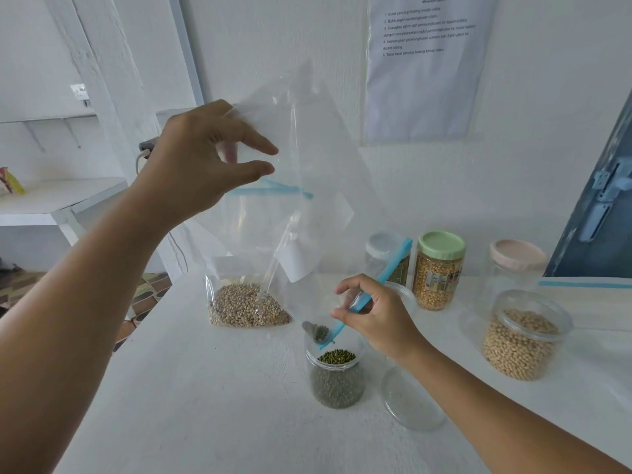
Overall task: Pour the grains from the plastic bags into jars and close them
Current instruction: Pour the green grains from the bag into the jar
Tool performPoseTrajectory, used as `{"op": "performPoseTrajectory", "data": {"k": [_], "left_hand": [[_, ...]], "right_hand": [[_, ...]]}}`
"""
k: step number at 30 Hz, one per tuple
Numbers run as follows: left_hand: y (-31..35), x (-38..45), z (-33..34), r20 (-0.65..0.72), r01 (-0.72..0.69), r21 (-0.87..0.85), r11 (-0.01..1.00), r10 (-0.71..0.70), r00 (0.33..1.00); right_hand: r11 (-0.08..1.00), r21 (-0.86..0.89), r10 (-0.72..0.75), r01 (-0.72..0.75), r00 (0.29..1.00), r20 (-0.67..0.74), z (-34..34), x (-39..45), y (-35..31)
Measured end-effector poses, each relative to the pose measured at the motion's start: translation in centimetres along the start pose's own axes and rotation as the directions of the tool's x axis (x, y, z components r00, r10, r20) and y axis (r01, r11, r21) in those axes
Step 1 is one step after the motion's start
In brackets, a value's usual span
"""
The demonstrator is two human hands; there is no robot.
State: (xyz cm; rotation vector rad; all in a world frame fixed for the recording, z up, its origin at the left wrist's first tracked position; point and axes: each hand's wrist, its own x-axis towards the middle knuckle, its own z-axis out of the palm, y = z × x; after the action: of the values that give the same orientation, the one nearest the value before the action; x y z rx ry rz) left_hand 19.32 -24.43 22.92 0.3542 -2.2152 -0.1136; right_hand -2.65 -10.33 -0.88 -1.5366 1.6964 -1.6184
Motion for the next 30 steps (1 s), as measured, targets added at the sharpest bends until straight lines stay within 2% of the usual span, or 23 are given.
{"op": "performPoseTrajectory", "data": {"k": [10, 19, 24, 27, 30], "left_hand": [[0.7, 0.0, 0.1, -0.004, -0.032, 0.004, 0.999, 0.032, 0.999], [-0.4, -0.5, 0.9, 0.023, 0.028, 0.026, 0.999, -0.028, 0.999], [-2.4, -2.0, 1.1, 0.083, 0.124, 0.096, 0.988, -0.132, 0.988], [-3.1, -3.8, 1.5, 0.085, 0.236, 0.141, 0.961, -0.249, 0.965], [-3.3, -6.5, 2.1, 0.055, 0.385, 0.065, 0.921, -0.389, 0.92]], "right_hand": [[1.0, 0.005, 0.02, -0.02, 0.999, -0.039, -0.3, -0.3, -0.1], [0.999, 0.047, 0.014, -0.015, 1.0, 0.018, 0.0, -0.5, 0.7], [0.999, 0.033, 0.026, -0.026, 1.0, 0.014, 0.0, -0.8, 1.2], [0.999, 0.031, 0.035, -0.035, 0.999, 0.016, 0.0, -1.1, 1.4], [0.999, 0.028, 0.041, -0.041, 0.999, 0.015, 0.0, -1.2, 1.5]]}}
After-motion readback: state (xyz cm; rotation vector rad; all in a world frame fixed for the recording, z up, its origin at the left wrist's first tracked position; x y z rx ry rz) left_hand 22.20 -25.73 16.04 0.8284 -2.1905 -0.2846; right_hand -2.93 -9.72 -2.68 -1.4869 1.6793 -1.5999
